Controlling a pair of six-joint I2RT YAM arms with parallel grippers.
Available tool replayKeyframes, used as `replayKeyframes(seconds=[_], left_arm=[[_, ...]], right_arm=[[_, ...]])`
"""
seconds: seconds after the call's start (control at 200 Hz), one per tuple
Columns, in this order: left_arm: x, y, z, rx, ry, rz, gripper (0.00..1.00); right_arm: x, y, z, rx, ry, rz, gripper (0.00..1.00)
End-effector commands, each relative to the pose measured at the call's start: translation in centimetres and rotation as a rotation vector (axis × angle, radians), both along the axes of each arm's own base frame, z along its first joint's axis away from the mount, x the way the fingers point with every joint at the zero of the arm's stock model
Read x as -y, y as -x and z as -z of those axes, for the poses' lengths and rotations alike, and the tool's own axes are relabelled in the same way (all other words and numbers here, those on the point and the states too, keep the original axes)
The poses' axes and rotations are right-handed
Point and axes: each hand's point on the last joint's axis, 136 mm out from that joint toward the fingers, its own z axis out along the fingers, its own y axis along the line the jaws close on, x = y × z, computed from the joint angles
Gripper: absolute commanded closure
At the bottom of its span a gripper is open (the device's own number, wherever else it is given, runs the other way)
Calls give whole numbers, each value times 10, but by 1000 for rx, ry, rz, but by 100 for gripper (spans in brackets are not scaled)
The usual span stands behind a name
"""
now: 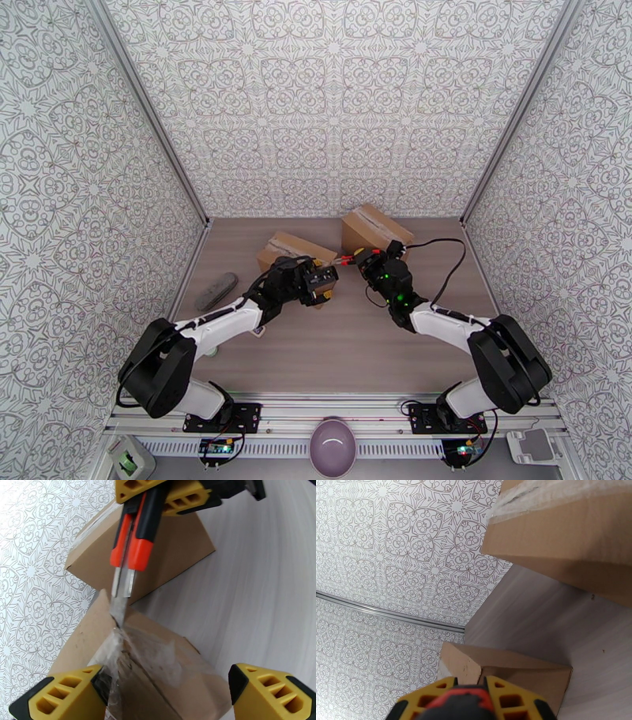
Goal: Unpack the express box
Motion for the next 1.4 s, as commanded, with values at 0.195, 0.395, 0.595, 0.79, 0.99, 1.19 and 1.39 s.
replayKeyframes(seconds=[0.195,0.395,0.595,0.79,0.99,1.19,1.39], left_arm=[[-3,-6,-12,42,26,-18,15],[-4,-4,-14,49,30,-17,15],[-5,7,-19,56,41,16,15],[-7,19,-22,48,56,52,15],[-6,28,-28,27,63,92,15],[-12,33,-22,-21,39,139,15],[-21,25,-22,-7,13,145,15]], right_arm=[[-6,17,2,-28,-54,-34,100],[-3,18,-10,-6,-102,-22,100],[8,23,-18,-5,-60,8,100],[14,23,-28,7,-2,16,100],[12,21,-21,-6,41,9,100],[10,15,-25,12,52,16,100],[6,7,-29,26,53,19,100]])
